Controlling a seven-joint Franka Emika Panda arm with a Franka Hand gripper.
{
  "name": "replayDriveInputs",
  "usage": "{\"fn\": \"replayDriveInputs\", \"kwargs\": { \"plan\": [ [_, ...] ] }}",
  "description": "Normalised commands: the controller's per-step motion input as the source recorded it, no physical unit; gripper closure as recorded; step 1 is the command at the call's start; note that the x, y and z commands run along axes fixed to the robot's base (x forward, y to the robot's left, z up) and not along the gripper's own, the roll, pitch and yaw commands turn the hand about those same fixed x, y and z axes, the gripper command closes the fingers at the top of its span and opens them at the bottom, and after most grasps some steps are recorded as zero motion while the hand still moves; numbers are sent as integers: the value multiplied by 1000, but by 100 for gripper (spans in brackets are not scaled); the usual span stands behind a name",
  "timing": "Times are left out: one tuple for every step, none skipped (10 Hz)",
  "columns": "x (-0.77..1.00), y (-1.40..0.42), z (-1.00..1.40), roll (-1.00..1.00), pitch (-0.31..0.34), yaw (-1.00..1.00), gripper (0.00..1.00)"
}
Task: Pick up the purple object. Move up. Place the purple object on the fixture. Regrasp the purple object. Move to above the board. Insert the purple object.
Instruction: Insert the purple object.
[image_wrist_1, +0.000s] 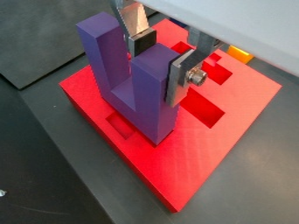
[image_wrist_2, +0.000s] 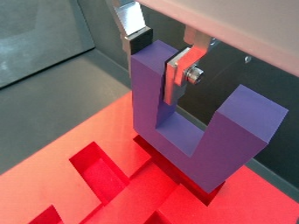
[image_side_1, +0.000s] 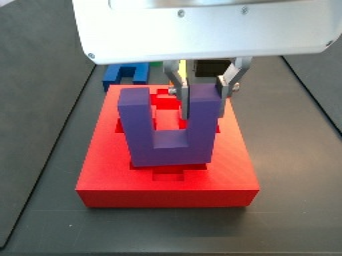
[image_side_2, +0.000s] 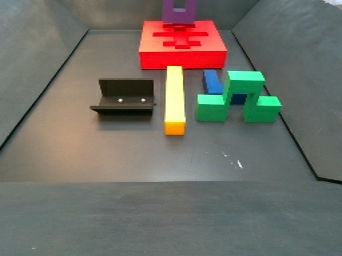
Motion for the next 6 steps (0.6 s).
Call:
{"fn": "replayDriveInputs", "kwargs": {
  "plan": [
    [3,0,-191,141,0,-26,100],
    [0,0,-183,183,0,-23,100],
    [0,0,-180,189,16,-6,100],
    [0,0,-174,179,11,0,100],
    [0,0,-180,170,4,0,100],
    [0,-14,-183,131,0,0,100]
  ]
}}
